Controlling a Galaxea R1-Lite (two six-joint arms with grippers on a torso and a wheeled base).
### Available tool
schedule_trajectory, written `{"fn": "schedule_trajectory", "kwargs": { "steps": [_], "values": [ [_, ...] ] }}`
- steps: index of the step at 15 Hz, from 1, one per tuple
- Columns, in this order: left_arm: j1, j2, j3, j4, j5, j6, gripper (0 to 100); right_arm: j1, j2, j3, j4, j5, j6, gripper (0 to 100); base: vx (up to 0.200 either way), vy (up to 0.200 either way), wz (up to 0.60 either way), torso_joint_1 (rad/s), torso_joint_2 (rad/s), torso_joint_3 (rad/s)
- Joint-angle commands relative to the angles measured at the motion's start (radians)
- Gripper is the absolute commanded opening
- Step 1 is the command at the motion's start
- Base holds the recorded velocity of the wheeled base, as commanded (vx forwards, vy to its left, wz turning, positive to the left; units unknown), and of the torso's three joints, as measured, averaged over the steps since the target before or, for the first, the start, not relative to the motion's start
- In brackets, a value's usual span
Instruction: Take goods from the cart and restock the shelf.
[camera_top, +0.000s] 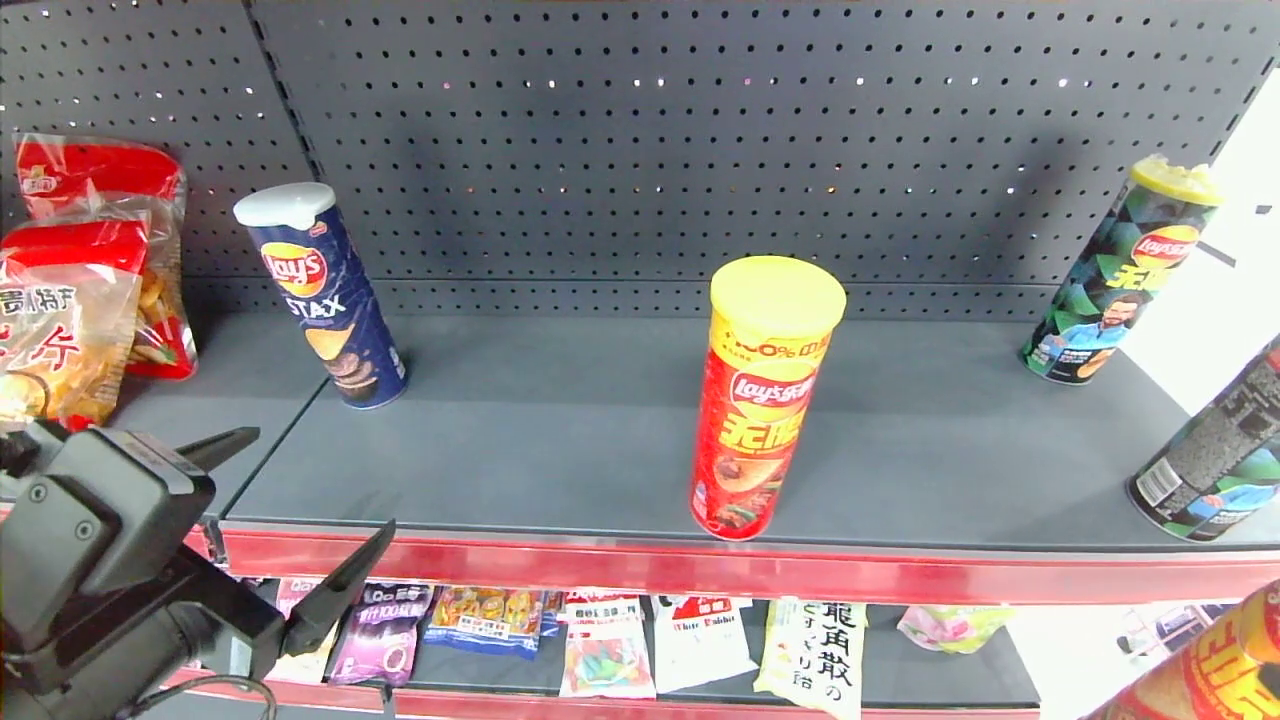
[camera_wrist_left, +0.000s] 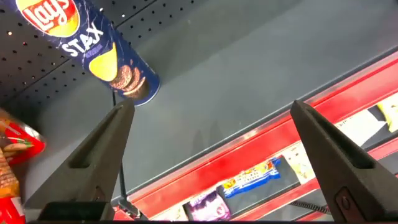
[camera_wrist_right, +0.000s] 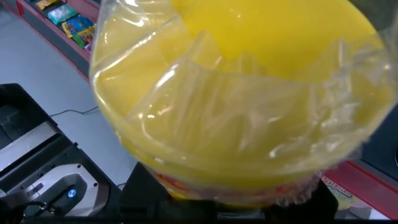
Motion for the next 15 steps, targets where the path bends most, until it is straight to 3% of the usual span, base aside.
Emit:
{"fn": "schedule_trajectory", "kwargs": {
  "steps": [1,7,10,12,15],
  "values": [
    [0.000,0.006,0.002,-0.003,-0.001,0.000,100,0.001,0.009,-0.001,-0.001,0.001,0.000,0,0.200,0.000,0.00,-0.012,0.00,0.002],
    [-0.001,-0.001,0.004,-0.006,-0.016,0.000,100,0.005,0.026,-0.016,-0.002,0.002,-0.002,0,0.033,0.000,0.00,-0.004,0.00,0.001],
    [-0.006,-0.020,0.024,-0.007,-0.091,0.009,100,0.010,0.121,-0.112,-0.011,0.010,-0.006,0,0.000,0.000,0.00,0.000,0.00,0.000],
    [-0.007,-0.020,0.028,-0.009,-0.094,0.037,100,0.048,0.218,-0.179,-0.027,0.010,-0.013,0,0.000,0.000,0.00,0.000,0.00,0.000],
    [-0.007,-0.003,0.028,-0.006,-0.177,0.017,100,0.106,0.388,-0.201,-0.191,0.005,-0.011,0,0.000,0.000,0.00,0.000,0.00,0.000]
  ]
}}
